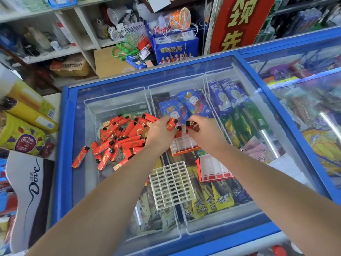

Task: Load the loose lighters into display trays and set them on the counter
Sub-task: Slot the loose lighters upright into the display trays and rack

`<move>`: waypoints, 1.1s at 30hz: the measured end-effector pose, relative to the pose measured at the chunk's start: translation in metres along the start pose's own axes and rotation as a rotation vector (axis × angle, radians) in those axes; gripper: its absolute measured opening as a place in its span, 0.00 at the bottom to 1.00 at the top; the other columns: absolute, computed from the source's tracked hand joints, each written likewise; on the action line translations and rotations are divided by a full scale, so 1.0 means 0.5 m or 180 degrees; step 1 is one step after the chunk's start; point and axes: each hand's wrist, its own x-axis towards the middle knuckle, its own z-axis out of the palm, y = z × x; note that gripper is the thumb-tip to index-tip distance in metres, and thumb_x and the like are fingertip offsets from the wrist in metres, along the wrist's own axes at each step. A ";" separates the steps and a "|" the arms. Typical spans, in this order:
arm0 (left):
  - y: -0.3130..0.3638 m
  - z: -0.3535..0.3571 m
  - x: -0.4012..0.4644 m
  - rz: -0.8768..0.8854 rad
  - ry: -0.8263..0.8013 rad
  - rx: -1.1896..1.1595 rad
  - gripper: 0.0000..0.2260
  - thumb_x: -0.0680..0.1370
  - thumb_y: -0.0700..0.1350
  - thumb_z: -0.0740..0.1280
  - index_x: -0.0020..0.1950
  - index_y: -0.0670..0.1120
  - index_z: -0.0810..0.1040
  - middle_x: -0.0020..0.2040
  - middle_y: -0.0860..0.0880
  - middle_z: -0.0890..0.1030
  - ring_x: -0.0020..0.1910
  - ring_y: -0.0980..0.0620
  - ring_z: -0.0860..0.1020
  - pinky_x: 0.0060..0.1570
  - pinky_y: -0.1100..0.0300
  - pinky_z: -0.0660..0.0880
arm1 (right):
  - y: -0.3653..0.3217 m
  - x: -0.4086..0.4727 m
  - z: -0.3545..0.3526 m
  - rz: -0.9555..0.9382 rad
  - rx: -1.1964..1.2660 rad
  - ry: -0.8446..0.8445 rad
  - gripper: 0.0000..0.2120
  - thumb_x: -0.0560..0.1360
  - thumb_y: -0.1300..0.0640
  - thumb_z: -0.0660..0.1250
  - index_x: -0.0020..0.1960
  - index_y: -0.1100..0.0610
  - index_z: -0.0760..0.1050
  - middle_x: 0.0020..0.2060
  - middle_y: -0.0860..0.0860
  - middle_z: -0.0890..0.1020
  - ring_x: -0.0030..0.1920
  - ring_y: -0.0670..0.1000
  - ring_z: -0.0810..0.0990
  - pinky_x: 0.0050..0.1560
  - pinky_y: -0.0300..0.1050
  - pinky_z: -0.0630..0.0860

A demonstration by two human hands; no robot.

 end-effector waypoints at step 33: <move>-0.005 -0.002 0.001 -0.0099 -0.0055 -0.0095 0.04 0.79 0.42 0.70 0.53 0.49 0.79 0.39 0.52 0.81 0.32 0.54 0.77 0.27 0.67 0.69 | 0.014 -0.001 0.019 -0.0603 -0.1510 -0.0559 0.10 0.81 0.64 0.60 0.61 0.60 0.74 0.53 0.54 0.75 0.39 0.59 0.78 0.37 0.53 0.77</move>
